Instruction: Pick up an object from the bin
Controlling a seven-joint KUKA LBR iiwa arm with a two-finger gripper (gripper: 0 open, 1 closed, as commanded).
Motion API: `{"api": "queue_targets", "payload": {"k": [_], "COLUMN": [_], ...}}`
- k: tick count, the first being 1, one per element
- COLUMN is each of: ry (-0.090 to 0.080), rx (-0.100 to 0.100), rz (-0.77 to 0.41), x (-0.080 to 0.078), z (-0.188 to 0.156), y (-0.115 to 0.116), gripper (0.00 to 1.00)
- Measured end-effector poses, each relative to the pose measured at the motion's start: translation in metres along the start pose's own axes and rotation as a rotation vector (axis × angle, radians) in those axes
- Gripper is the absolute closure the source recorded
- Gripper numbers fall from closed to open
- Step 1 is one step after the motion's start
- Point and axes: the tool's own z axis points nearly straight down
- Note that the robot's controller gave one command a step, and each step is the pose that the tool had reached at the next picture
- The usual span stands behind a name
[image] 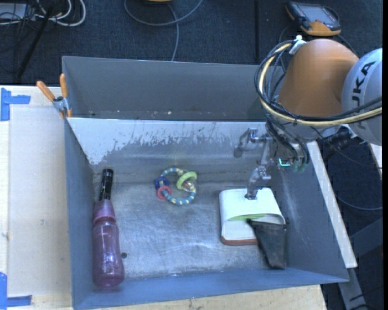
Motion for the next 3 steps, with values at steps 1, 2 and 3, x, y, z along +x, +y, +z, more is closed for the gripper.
{"api": "queue_targets", "payload": {"k": [1,2,3], "ry": [-0.008,-0.025,-0.026], "rx": [0.001,-0.009,-0.009], "rz": [-0.001,0.017,0.016], "x": [-0.002,0.008,0.008], "z": [-0.005,0.114,0.114], "y": [0.000,-0.035,-0.035], "gripper": [0.00,1.00,1.00]}}
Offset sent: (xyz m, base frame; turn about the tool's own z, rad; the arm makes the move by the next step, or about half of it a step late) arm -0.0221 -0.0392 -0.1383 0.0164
